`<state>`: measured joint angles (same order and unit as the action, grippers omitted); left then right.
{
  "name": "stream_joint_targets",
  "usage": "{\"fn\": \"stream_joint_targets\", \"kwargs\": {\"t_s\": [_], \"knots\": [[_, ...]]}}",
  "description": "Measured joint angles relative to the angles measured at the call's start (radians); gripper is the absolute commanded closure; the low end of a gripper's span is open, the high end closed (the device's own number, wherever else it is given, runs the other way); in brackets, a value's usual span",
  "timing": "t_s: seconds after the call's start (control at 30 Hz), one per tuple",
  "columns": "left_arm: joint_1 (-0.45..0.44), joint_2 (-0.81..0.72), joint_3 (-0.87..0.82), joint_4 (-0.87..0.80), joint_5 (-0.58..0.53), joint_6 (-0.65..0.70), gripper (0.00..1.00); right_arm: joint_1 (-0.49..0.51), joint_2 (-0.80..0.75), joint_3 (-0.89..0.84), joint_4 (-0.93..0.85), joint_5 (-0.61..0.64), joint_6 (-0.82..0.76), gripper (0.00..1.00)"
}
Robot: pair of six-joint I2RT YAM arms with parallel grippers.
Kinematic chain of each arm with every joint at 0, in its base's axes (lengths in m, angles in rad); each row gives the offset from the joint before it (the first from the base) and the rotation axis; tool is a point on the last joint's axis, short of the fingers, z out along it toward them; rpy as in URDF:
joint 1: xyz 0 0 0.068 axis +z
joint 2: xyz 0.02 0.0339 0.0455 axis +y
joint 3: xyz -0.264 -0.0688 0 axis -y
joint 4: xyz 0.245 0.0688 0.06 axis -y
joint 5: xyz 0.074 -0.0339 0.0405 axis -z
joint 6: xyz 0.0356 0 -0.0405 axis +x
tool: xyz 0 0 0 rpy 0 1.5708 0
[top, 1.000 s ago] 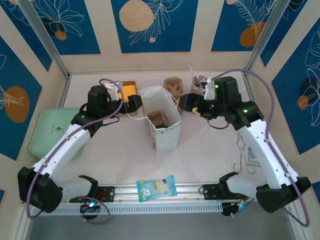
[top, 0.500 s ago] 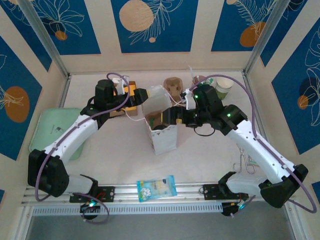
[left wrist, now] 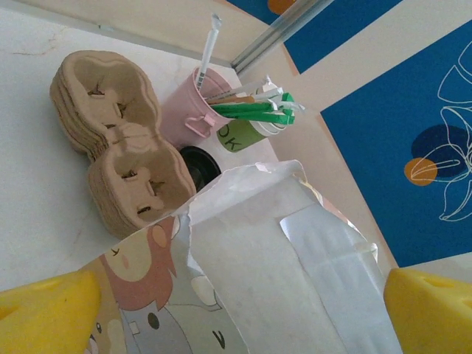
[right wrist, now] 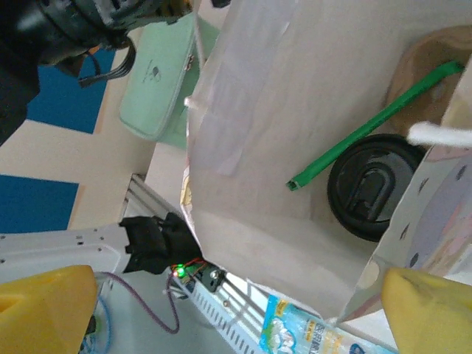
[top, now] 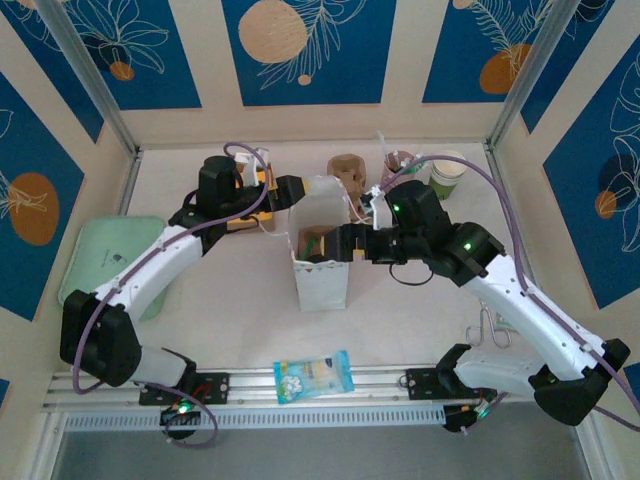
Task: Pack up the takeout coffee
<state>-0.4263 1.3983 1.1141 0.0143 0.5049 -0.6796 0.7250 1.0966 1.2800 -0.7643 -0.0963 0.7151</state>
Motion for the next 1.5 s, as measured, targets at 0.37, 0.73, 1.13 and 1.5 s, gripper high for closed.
{"fn": "stream_joint_targets", "kwargs": {"t_s": [0.37, 0.73, 1.13, 1.5], "knots": [[0.028, -0.104, 0.002, -0.072, -0.045, 0.031, 0.0, -0.041, -0.07, 0.0, -0.099, 0.14, -0.017, 0.01], [0.124, -0.231, -0.026, -0.092, -0.118, 0.029, 0.0, -0.118, -0.169, 0.0, -0.132, 0.274, -0.032, 0.01], [0.205, -0.235, -0.061, -0.134, -0.159, 0.024, 0.0, -0.398, -0.307, -0.132, -0.1, 0.158, -0.127, 0.01], [0.233, -0.151, -0.055, -0.178, -0.192, 0.072, 0.01, -0.542, -0.171, -0.145, -0.136, 0.014, -0.114, 0.01]]}}
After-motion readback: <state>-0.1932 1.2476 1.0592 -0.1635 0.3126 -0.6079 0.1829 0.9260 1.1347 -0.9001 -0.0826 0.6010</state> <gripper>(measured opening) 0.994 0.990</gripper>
